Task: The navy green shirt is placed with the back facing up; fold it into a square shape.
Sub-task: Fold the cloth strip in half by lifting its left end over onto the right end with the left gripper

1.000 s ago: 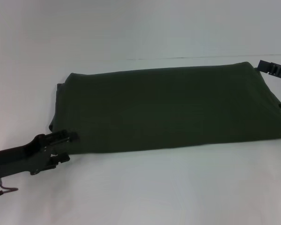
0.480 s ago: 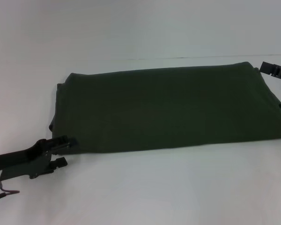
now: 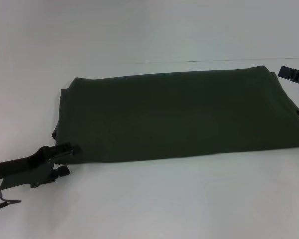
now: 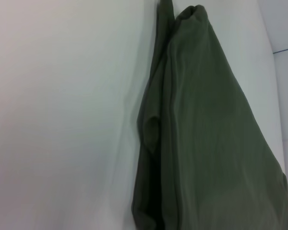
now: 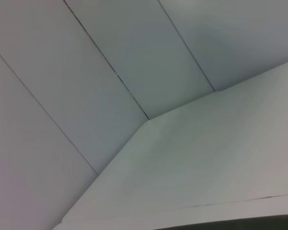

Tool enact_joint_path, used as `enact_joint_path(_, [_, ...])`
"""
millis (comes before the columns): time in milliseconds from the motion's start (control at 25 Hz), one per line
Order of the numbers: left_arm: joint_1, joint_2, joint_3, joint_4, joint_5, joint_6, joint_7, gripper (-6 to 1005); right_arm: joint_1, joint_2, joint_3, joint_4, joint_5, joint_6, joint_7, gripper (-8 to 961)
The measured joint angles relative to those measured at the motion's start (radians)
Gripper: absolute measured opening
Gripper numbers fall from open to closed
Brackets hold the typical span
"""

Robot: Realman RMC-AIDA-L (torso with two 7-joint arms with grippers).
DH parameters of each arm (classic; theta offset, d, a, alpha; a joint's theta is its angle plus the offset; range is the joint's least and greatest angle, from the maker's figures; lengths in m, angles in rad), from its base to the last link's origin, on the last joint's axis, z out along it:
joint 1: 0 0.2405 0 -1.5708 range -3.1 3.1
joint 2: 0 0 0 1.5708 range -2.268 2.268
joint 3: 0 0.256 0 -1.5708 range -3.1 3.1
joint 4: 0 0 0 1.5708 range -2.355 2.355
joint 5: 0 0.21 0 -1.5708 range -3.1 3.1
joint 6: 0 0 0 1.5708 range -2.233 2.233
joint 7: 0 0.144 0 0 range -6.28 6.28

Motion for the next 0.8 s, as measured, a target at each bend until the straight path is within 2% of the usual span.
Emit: enact_joint_path(800, [-0.023,0.009,0.000,-0.018,0.022,-0.049,-0.021,826,-0.002,0.000,0.010,0.000,0.001,-0.007,0.000,821])
